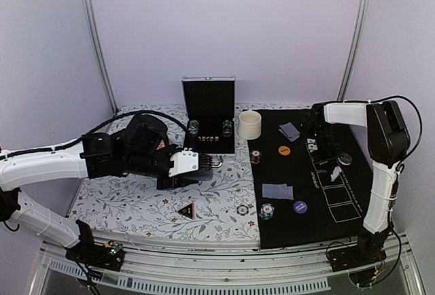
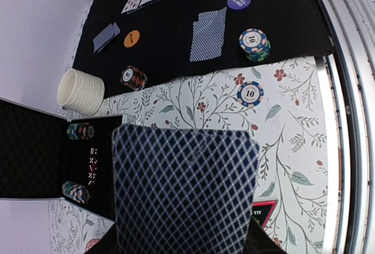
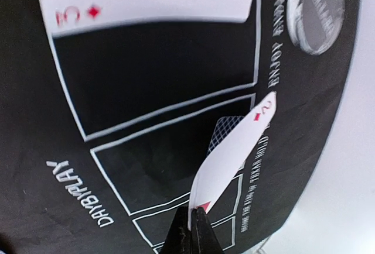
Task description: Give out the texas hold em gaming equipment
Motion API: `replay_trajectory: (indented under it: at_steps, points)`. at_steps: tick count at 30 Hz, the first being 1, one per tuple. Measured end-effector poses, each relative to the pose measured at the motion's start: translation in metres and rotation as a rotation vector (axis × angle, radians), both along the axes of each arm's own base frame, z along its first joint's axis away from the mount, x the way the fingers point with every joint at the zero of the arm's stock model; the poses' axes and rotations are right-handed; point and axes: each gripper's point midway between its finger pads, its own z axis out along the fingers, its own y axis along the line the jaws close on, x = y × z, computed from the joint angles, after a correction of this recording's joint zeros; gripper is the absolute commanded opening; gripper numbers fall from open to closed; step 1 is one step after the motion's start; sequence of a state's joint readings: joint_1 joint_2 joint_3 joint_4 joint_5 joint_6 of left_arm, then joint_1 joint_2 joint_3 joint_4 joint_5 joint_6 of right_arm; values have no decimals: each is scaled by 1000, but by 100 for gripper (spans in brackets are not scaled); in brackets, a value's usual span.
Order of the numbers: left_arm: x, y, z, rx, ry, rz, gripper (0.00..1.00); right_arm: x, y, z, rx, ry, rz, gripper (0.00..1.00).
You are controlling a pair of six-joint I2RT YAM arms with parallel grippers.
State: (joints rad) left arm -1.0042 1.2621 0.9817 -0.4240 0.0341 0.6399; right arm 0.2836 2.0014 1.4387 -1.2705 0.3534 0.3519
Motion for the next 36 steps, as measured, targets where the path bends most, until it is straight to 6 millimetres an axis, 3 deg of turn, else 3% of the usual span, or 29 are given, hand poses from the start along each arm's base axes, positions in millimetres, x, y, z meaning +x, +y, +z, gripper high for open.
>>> replay_trajectory:
  at_steps: [5, 8, 14, 20, 25, 27, 30, 36]
  points:
    - [-1, 0, 3, -7, -3, -2, 46, 34, 11, 16, -56, -71, 95, 2]
    - [-1, 0, 3, -6, -3, -2, 46, 39, 17, 22, -67, -88, 145, 2]
    - [-1, 0, 3, -6, -5, -3, 46, 35, 29, 18, -67, -68, 209, 1]
    - [-1, 0, 3, -5, -5, -4, 46, 7, 37, -2, -9, 19, 183, 2]
    - [-1, 1, 3, -7, -6, -4, 46, -33, 22, -23, -39, 149, 99, 2]
    - [-1, 1, 6, -13, -8, -5, 46, -39, 14, -27, -48, 179, 65, 2]
    - [-2, 1, 8, -20, -12, -6, 46, -32, 10, -27, -36, 156, 35, 2]
    - [-2, 2, 9, -21, -13, -6, 46, 0, 16, -27, -12, 73, 93, 2]
